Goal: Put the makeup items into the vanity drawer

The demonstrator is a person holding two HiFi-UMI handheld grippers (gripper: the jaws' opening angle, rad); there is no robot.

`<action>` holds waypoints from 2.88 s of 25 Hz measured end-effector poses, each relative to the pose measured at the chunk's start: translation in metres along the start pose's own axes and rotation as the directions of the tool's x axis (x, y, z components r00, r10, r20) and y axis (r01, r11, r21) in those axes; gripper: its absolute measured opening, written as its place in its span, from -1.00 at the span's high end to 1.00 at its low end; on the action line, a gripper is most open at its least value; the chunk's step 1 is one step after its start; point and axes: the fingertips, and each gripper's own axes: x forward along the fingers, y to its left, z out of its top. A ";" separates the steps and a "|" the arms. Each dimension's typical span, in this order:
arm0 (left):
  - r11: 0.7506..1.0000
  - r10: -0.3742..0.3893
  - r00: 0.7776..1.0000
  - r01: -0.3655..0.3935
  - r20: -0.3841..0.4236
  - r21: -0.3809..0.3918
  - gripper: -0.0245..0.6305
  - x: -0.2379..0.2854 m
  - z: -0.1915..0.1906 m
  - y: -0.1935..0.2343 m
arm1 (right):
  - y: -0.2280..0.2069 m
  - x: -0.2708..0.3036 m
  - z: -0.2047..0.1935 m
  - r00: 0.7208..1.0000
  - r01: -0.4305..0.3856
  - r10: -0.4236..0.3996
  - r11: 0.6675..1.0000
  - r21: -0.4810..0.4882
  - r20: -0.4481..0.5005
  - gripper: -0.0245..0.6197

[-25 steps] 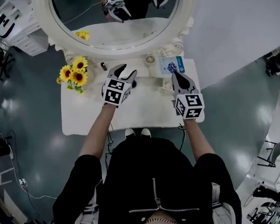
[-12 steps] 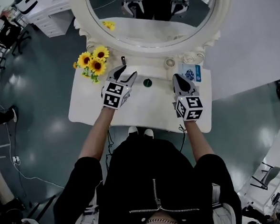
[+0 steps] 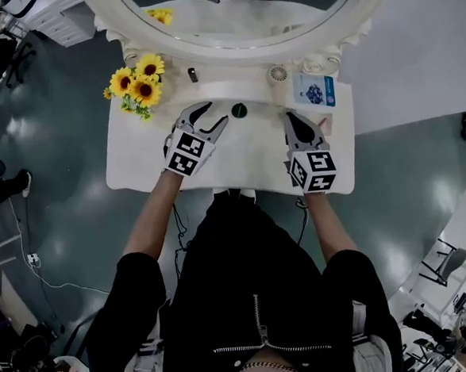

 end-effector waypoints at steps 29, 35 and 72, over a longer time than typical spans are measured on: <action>0.974 -0.215 0.922 0.180 -0.321 -0.133 0.37 0.153 -0.120 -0.034 | -0.043 -0.071 -0.076 0.968 0.230 -0.215 0.967 0.111 -0.131 0.90; 0.979 -0.191 0.916 0.154 -0.354 -0.131 0.68 0.161 -0.129 -0.031 | -0.047 -0.078 -0.078 0.962 0.253 -0.236 0.960 0.120 -0.134 0.90; 0.977 0.012 0.999 -0.019 -0.036 -0.214 0.87 0.046 -0.048 0.010 | -0.010 -0.029 -0.019 0.996 0.093 -0.093 0.995 0.037 -0.013 0.90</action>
